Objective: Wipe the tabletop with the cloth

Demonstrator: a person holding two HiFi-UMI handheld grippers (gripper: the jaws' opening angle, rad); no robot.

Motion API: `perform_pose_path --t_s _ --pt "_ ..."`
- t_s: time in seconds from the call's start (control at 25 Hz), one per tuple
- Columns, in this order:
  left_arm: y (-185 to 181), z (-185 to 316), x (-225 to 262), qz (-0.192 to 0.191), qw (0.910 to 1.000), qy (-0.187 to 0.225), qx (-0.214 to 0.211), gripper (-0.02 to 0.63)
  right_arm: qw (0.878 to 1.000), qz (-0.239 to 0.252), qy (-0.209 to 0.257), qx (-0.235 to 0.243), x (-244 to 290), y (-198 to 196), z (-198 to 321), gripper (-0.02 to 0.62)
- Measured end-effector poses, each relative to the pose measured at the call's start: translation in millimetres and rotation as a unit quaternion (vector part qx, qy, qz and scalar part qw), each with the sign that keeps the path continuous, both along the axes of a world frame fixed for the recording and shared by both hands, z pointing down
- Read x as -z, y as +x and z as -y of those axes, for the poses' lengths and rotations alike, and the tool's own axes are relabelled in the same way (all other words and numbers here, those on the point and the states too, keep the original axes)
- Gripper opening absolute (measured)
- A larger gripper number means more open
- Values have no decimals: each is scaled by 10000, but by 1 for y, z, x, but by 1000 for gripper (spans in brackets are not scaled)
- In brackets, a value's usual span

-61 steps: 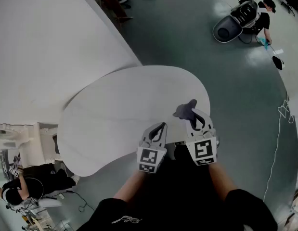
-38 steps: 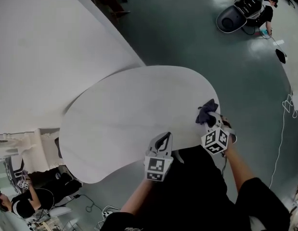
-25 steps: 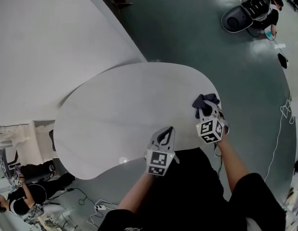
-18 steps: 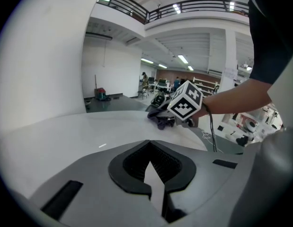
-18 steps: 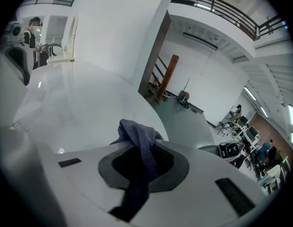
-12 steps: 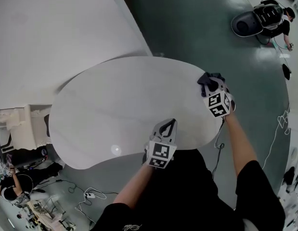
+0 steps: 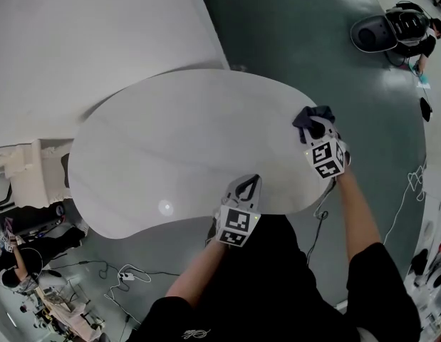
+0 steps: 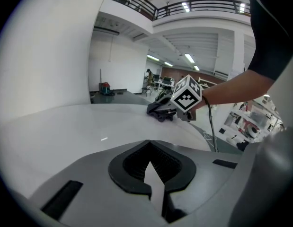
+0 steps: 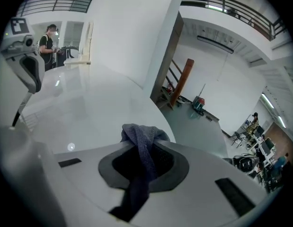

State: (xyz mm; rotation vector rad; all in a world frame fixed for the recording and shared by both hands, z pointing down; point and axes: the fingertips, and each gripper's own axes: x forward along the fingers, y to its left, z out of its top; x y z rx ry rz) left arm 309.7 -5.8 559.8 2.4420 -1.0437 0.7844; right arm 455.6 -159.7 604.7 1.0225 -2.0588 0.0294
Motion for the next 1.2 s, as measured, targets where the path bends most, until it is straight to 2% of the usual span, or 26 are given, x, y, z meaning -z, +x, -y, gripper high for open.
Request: perform_pose_path --t_s 0.28,0.52,0.8,1.2 --pt "-24 -11 3 -50 9999 14 -113 8 9999 -33 -7 -161 -2 -34 -62 26" --pt "-53 -17 13 -156 9998 101 -17 8 9993 -15 -65 -362 -4 -65 -107 26" --pt "-89 -30 21 -267 9991 320 -117 8 9983 -50 -154 -553 -9 -99 -150 26" --pt "-126 -60 38 -608 9964 506 -309 8 9949 -150 -198 -982 -16 -142 -204 25"
